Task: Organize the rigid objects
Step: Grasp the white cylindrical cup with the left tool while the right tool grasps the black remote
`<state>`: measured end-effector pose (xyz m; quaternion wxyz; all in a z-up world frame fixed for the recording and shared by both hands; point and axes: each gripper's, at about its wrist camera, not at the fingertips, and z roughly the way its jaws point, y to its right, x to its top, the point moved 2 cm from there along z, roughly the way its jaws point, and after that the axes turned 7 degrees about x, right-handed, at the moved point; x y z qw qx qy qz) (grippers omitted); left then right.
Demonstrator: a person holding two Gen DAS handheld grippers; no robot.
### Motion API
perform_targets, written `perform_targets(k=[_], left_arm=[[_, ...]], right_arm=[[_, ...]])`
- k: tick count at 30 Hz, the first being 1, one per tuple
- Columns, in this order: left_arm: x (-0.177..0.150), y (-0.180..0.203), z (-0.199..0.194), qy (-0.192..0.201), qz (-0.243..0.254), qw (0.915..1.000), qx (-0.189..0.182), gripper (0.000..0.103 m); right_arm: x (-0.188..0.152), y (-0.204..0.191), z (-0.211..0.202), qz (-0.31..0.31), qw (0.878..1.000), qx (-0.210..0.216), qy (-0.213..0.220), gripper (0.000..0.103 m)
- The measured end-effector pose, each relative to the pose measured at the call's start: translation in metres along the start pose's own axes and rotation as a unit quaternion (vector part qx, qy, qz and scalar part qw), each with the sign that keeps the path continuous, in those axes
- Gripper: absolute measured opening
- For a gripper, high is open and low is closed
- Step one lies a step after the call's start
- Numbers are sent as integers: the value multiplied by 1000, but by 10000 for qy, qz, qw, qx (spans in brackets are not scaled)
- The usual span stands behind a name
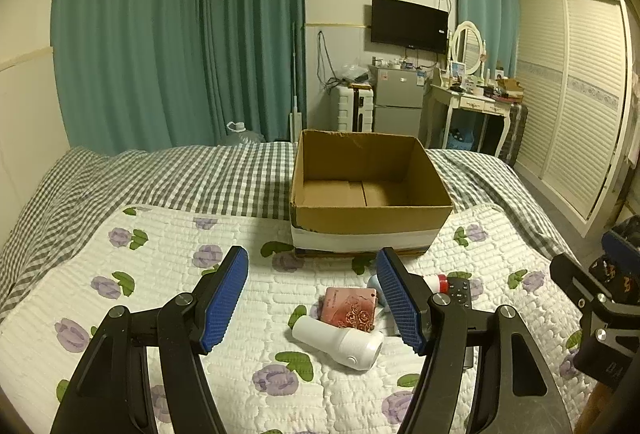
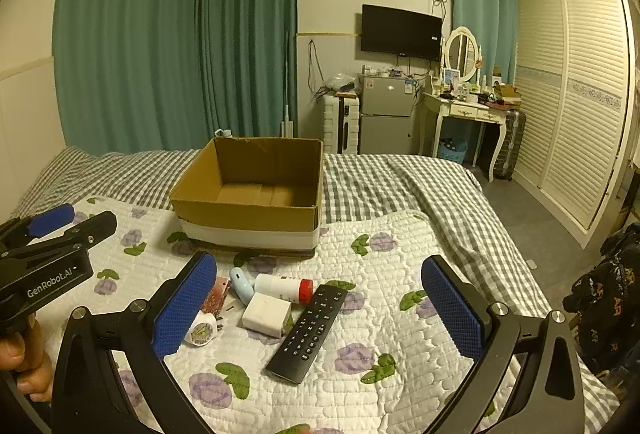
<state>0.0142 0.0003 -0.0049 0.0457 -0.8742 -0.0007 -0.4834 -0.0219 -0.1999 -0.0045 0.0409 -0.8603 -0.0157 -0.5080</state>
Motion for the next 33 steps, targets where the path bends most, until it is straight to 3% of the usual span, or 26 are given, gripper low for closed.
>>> perform_targets(k=[6,11,18,23,27,33], left_arm=[[4,-8,9,-18,-32,10000,-5,69],[3,-8,20,-23,128,9999,110,69],[-18,-2,50,-628,170,9977,-192,69],[-55,20,67,-1325,342,9889,-575,69],[-67,38,73,-1461,419,9858,-707,69],[-76,49,89,-1714,232,9839,-447,69]], right_arm=[[1,5,0,-211,9994,-263,64,103],[-3,15,6,-118,9996,-240,-5,103],[-17,23,25,-116,9992,-276,-276,103],[-33,28,45,-85,9978,-279,-602,103],[-48,30,59,7,9958,-180,-898,103],[-65,28,78,102,9923,-64,-1231,103]])
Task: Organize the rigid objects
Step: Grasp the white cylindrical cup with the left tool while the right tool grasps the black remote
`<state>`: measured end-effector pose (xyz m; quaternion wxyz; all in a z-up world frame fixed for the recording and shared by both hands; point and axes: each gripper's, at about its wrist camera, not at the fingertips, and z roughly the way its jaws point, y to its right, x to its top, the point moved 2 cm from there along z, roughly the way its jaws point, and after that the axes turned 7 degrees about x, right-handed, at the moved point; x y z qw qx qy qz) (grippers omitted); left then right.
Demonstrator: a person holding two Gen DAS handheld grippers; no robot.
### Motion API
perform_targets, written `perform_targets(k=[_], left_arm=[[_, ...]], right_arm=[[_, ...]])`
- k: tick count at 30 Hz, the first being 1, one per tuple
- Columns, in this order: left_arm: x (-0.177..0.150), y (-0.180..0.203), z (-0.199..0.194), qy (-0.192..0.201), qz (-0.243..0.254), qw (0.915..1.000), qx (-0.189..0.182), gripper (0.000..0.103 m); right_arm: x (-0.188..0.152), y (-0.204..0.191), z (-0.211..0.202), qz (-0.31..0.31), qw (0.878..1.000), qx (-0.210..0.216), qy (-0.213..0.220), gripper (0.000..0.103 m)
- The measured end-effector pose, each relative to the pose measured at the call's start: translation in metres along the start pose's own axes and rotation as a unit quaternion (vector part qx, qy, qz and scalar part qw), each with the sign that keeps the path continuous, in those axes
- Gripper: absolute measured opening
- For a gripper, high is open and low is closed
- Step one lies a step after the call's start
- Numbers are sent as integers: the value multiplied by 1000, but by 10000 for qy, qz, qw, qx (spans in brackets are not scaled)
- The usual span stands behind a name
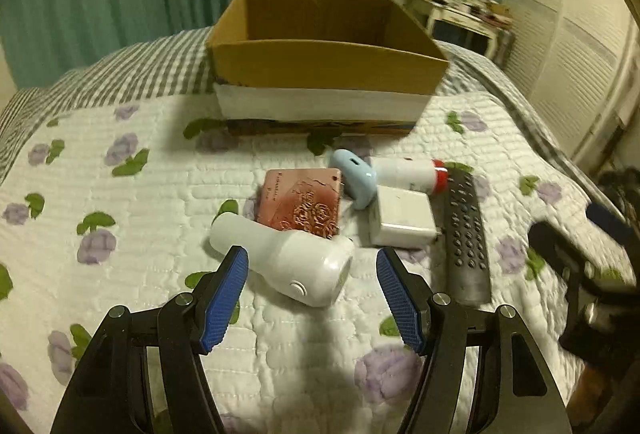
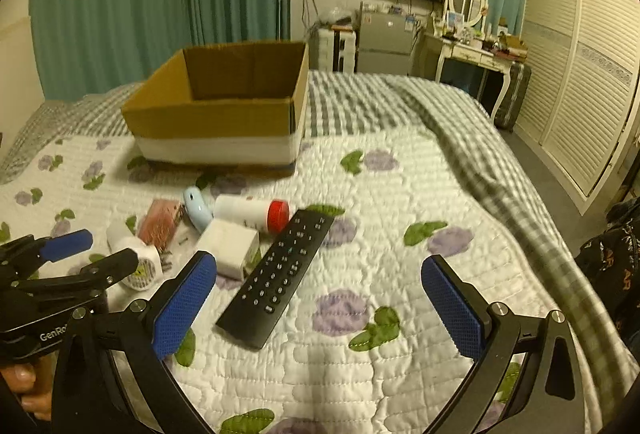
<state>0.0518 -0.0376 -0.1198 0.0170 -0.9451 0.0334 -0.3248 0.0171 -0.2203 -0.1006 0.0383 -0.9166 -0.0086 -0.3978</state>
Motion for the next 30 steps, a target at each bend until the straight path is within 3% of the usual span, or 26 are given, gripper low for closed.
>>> perform_targets(k=[5,11,15,20,30], left_arm=[[22,-9,9,204,-511,9978,363,69],[18,-17,55,-725,-753,9923,672,69],[-1,-30,63,-885,-1030,9902,327,69],[-18,-36,55,-1099,-929,9896,-30,70],[-12,-27,75,-1026,-699,9922,65,71]], right_arm=[[-4,5,11,57,9998,-26,-167,103],[-6,7,19,111,9996,-26,-264,103],[-8,6,29,182,9993,67,-319,103],[-11,-2,47,178,9987,194,-430,103],[-18,-4,96,219,9953,25,-947,103]])
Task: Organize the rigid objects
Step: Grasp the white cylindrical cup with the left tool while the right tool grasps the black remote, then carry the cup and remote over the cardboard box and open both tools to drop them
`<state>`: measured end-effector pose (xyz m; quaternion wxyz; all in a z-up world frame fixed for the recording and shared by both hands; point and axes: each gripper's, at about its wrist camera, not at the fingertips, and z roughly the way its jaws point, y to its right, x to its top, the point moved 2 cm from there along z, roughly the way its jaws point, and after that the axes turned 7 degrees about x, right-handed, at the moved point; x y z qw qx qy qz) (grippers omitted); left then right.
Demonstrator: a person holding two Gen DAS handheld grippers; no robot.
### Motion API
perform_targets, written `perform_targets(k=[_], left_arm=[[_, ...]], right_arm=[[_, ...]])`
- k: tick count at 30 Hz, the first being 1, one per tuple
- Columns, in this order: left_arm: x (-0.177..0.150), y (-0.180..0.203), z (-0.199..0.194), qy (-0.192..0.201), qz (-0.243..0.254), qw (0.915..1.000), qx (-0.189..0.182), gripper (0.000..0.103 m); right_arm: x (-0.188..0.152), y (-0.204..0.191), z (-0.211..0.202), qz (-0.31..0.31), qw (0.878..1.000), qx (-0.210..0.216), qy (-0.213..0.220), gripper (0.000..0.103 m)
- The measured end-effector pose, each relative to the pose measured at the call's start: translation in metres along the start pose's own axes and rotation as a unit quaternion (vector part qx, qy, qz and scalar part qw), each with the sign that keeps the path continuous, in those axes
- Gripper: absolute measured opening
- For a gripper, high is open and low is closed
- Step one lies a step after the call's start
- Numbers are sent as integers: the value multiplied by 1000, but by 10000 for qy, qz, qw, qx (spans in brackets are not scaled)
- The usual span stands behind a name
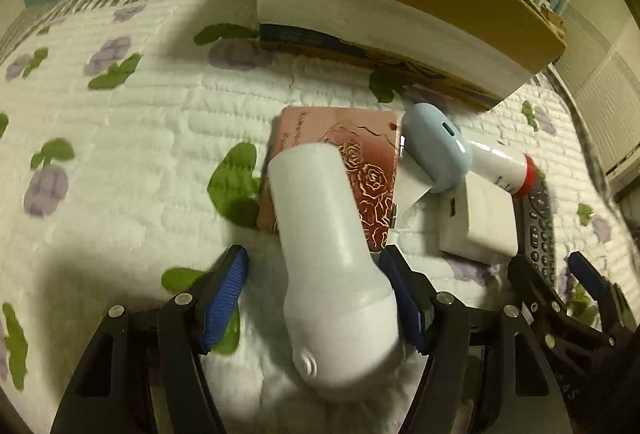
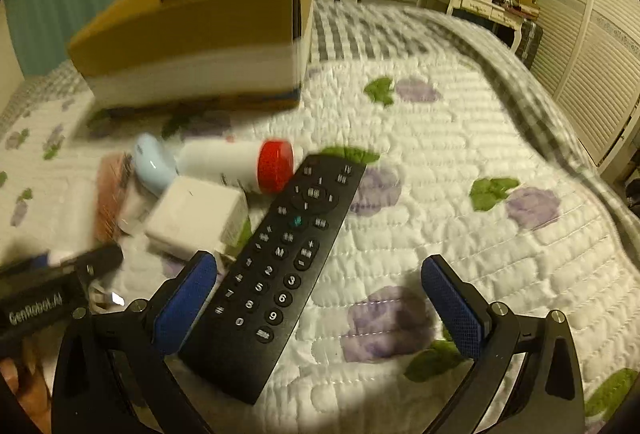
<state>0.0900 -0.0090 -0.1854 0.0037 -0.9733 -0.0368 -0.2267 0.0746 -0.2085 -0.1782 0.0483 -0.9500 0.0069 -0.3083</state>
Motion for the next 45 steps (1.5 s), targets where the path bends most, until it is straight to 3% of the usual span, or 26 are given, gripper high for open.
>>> perform_targets(k=[3,6,8,11,21,23,27,32,41,45], left_arm=[[-5,1,-7,147,130,9998,-87,70],[-12,-2,-16,233,309,9989,-248,66],[-19,1,-26,396,484,9969,-470,43],[-32,14,-38,713,925,9929,-223,43],[-28,8,-44,768,692,9937,-439,43],[-27,7,-48,775,640,9938,-483,43],[-25,8,-52,818,621,9936,-459,43],[-25,-4,-69,957,466,9931,-487,43],[-25,-20,-94,1058,340,9926,-481,43],[-22,-25,-113,1250,413,9901,-480,43]], right_arm=[[-3,1,6,-11,9999,130,-76,101],[-5,1,4,-22,9996,266,-69,89],[-7,-1,2,-66,9995,293,-90,66],[-12,-2,-4,-55,9994,330,-119,42],[-19,6,-27,253,9967,771,46,37],[-18,4,-36,205,9969,737,196,30],[-19,5,-38,228,9967,757,191,29],[-19,7,-57,290,9957,750,460,20],[-18,-1,-84,204,9935,702,868,20],[-12,-9,-112,90,9900,623,1264,20]])
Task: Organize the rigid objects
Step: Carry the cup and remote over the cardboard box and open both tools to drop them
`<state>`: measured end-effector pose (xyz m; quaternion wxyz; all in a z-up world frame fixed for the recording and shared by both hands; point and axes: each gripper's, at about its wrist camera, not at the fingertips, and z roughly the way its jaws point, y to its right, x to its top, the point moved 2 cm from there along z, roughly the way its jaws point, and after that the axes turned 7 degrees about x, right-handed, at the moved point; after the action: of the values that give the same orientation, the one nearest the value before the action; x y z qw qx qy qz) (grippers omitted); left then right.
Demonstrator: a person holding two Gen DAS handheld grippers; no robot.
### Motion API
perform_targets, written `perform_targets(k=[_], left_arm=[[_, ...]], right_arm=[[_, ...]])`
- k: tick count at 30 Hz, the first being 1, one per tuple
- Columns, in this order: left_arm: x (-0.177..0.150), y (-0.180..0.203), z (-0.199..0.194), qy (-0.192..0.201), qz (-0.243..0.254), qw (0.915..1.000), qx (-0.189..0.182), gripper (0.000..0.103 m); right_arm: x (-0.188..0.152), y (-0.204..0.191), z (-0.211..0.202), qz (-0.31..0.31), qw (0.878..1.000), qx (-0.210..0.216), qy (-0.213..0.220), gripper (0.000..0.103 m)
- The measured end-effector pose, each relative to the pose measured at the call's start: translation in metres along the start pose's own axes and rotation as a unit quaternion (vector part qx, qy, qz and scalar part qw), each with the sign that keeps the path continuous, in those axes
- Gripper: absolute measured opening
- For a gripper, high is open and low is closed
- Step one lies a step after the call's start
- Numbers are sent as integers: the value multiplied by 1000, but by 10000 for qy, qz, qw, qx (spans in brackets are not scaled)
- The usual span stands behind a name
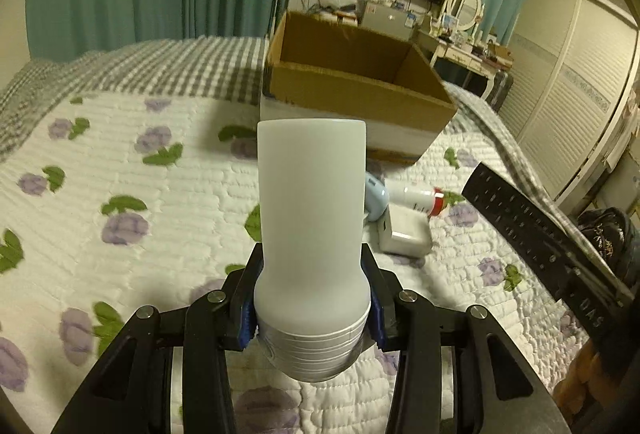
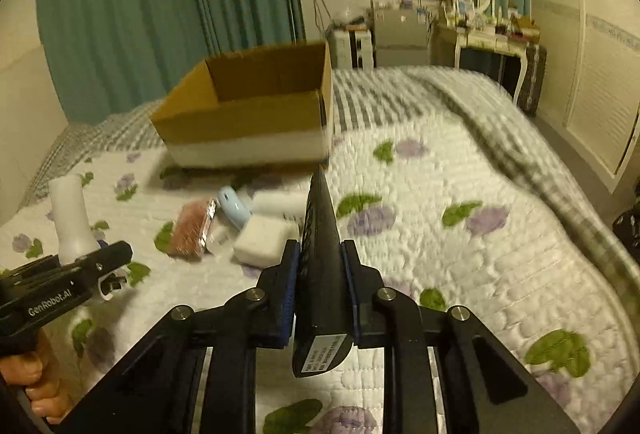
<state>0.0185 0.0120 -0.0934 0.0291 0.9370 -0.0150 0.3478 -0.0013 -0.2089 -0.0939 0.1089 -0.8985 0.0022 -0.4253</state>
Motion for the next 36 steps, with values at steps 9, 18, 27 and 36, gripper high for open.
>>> perform_targets(k=[9,18,27,36], left_arm=[[38,2,-54,621,102,9977,-247,43],[98,11,-107,1643,408,9853,-210,43],[164,24,-112,2352,691,9694,-94,43],[218,39,-49,2305,589,9713,-37,43]], right_arm=[[38,-25,-61,-202,9963,76,832,20],[95,-49,-99,-676,9867,181,1469,20],[161,-64,-102,-1109,9744,207,1945,20],[203,-63,-44,-1232,9743,346,1854,20]])
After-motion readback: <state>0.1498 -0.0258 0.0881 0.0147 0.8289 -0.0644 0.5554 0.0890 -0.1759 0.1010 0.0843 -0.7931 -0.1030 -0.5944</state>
